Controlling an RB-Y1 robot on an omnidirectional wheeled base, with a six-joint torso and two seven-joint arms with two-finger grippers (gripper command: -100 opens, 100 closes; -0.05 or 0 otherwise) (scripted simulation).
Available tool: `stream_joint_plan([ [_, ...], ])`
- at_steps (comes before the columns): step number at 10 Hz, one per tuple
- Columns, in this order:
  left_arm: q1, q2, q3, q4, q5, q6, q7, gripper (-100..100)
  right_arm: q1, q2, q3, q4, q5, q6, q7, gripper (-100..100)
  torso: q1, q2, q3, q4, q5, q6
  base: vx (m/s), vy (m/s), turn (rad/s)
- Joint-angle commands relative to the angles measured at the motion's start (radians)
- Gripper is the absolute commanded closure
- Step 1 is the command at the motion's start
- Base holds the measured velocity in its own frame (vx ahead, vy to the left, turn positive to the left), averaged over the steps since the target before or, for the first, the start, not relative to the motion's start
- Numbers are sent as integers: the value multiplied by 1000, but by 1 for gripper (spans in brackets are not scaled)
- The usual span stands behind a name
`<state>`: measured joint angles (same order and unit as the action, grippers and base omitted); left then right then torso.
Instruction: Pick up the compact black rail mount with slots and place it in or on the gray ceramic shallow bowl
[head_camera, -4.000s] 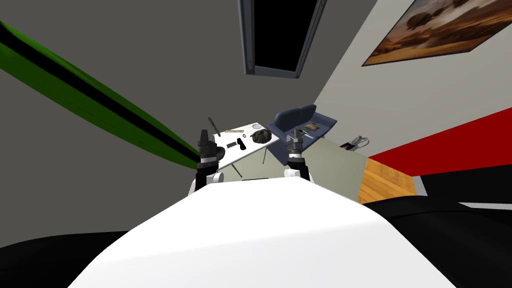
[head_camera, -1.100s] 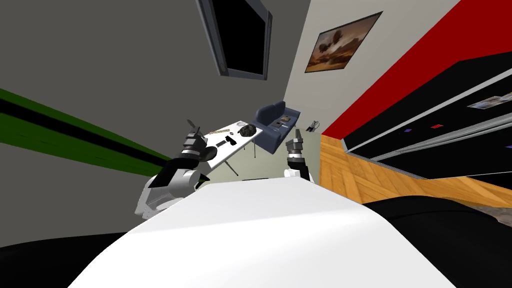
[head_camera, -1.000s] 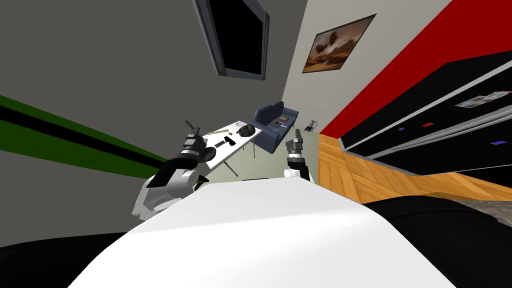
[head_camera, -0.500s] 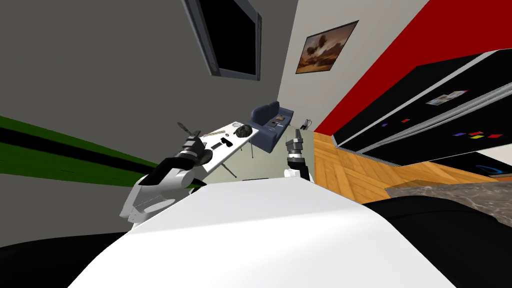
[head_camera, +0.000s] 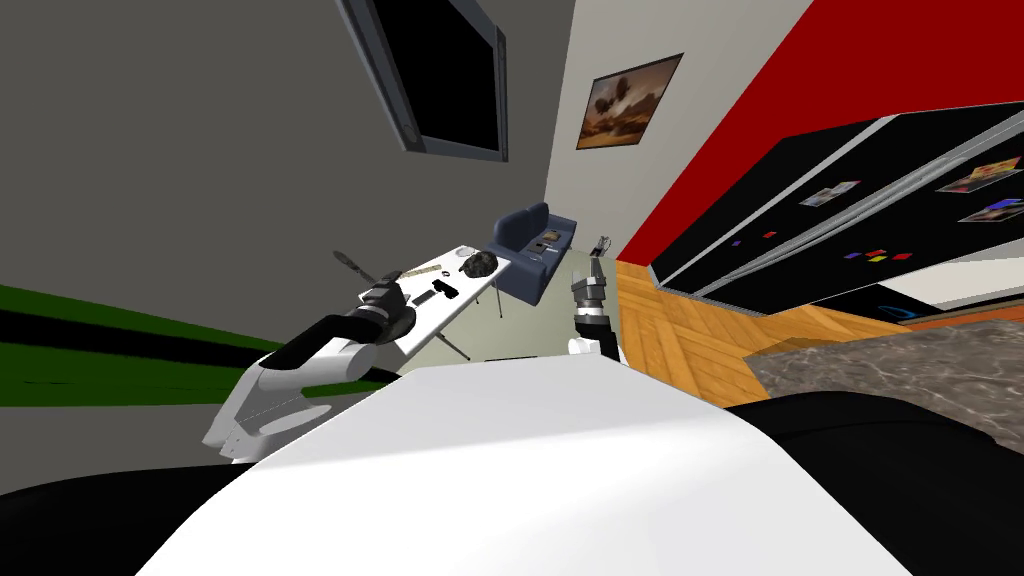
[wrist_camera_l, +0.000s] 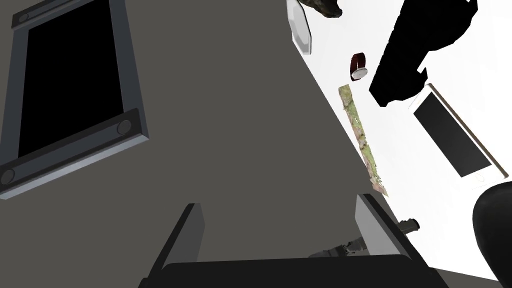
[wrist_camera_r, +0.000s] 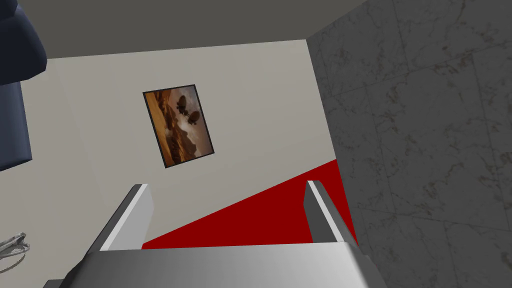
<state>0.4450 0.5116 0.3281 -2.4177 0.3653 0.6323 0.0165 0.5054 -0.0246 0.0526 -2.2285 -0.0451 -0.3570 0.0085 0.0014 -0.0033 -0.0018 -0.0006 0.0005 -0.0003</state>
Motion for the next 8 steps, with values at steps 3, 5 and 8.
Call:
stream_joint_plan([
  [3,14,51,26,23,48,96,-5,-100,0,0,0,0,0,0,0,0,0,-1,-1,0,0,0,42,7,-115],
  [5,28,83,42,34,77,148,-8,-100,0,0,0,0,0,0,0,0,0,-1,-1,0,0,0,49,9,-112],
  [8,58,147,71,59,135,237,-19,-100,0,0,0,0,0,0,0,0,0,-1,-1,0,0,-1,59,7,-140],
])
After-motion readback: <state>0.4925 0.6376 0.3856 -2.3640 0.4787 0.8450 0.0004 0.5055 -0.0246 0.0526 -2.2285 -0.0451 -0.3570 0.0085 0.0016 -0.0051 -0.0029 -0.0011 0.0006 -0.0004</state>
